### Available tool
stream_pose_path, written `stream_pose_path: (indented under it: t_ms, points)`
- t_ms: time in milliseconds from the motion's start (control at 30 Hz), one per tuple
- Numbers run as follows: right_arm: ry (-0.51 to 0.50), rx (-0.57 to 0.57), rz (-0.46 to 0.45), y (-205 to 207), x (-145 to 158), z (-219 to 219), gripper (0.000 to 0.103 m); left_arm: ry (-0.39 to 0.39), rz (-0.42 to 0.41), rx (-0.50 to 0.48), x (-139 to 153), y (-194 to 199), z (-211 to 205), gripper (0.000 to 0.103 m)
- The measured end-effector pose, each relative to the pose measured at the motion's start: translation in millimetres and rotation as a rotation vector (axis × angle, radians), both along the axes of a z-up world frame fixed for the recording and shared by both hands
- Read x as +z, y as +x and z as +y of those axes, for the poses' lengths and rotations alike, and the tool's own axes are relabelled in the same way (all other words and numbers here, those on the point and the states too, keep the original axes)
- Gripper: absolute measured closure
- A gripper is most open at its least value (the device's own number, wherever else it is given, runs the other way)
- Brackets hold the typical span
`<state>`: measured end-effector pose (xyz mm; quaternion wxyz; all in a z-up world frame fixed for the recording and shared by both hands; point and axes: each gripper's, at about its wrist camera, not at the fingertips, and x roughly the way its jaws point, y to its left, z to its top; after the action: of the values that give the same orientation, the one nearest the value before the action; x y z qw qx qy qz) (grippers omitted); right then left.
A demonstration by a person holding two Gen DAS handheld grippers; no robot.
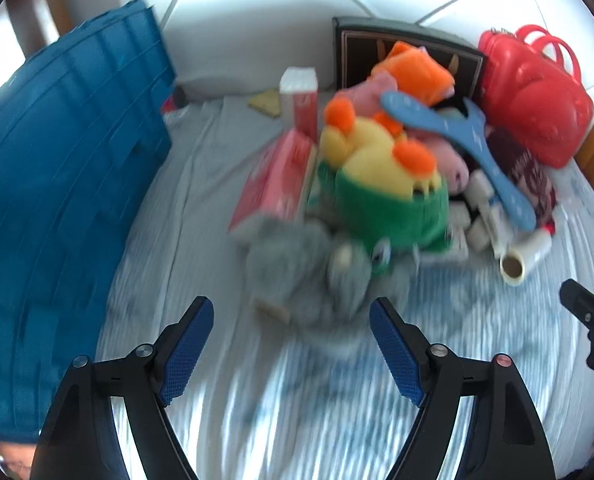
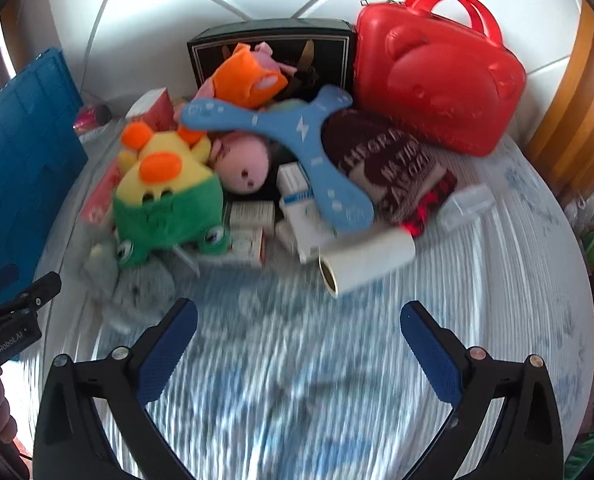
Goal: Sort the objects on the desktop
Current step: 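Move both tools back toward the pile on the bed, then grasp the yellow duck plush with left tool while right tool grasps the blue boomerang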
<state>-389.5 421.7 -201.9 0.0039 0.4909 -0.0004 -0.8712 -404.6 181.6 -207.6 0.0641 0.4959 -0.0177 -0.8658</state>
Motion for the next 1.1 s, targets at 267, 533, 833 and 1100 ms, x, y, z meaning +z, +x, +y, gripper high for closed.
stream_pose_path:
  t_ms: [267,533,833,1100]
  points:
    - [0.011,-0.012,0.054,-129.5,7.1,24.2,0.000,0.001,0.072,-0.069,12.7,-137.4,39.1,0.022]
    - [-0.005,-0.025,0.061,-260.9,-30.3,48.9,0.000,-0.015,0.168,-0.046,-1.0,-263.2,55.1,0.022]
    - [0.019,-0.005,-0.033,-317.9,-95.4,42.8,0.000,0.127,0.036,-0.031,-51.5,-306.5,45.3,0.022]
    - [0.061,-0.027,-0.105,-277.4,-105.3,49.9,0.000,0.153,-0.017,-0.095,-55.1,-247.9,49.7,0.022]
